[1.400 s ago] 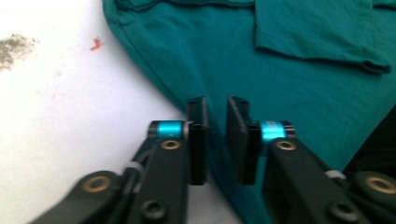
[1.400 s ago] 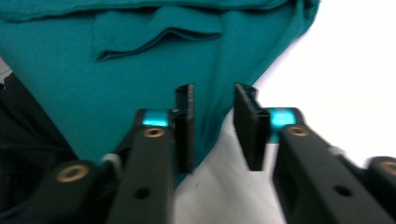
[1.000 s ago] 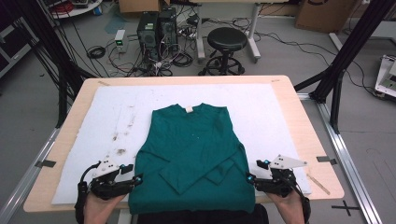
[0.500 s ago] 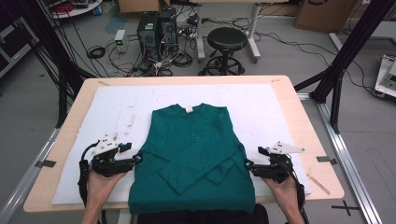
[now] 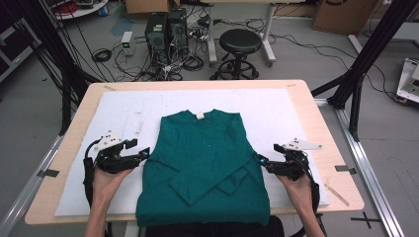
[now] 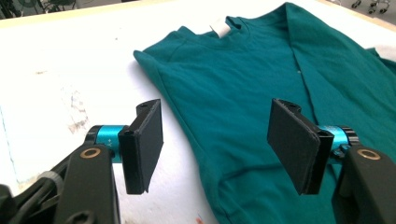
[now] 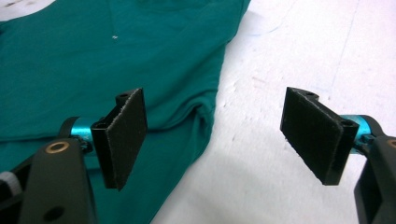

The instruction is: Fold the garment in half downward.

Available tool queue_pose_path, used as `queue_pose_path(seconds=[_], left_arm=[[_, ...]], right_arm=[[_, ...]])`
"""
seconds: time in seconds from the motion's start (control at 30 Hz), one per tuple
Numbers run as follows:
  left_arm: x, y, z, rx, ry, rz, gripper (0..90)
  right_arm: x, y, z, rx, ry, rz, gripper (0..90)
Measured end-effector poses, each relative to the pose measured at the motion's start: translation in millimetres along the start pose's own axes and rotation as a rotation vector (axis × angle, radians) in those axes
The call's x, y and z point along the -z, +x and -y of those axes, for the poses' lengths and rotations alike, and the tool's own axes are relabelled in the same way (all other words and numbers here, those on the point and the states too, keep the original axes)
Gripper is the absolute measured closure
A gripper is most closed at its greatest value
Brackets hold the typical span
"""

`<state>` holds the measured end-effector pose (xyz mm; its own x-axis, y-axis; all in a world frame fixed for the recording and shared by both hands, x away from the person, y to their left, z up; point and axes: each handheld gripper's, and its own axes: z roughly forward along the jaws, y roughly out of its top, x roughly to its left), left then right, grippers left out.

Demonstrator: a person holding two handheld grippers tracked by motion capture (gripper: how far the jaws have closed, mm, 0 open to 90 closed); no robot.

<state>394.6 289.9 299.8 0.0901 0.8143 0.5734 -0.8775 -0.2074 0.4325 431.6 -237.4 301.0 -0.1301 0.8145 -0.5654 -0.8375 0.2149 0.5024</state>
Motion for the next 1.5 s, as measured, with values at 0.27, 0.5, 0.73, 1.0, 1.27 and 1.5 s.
queue_pose_path(seconds=[0.27, 0.5, 0.73, 1.0, 1.27, 1.5], left_arm=[[-19.9, 10.8, -29.6, -0.013, 0.058, -0.003, 36.5], [-48.7, 21.6, -53.6, -0.012, 0.09, 0.017, 36.8], [-80.1, 31.0, -66.4, -0.005, 0.156, -0.009, 36.9], [-121.2, 47.9, -67.5, 0.037, 0.231, -0.059, 37.3], [-143.3, 52.4, -53.8, 0.051, 0.211, -0.103, 37.9], [-151.2, 58.1, -45.8, 0.052, 0.185, -0.077, 38.1]], right_arm=[[-9.1, -0.9, 1.6, 0.009, 0.0, 0.035, 24.9], [-11.5, -6.1, 7.4, -0.021, -0.005, 0.052, 26.0], [-15.4, -10.1, 13.6, -0.018, -0.013, 0.07, 26.3], [-15.9, -10.1, 14.9, -0.019, -0.022, 0.062, 26.7], [-16.5, -6.8, 14.9, 0.01, -0.015, 0.079, 27.5], [-17.6, -5.1, 14.6, 0.024, -0.008, 0.086, 27.5]])
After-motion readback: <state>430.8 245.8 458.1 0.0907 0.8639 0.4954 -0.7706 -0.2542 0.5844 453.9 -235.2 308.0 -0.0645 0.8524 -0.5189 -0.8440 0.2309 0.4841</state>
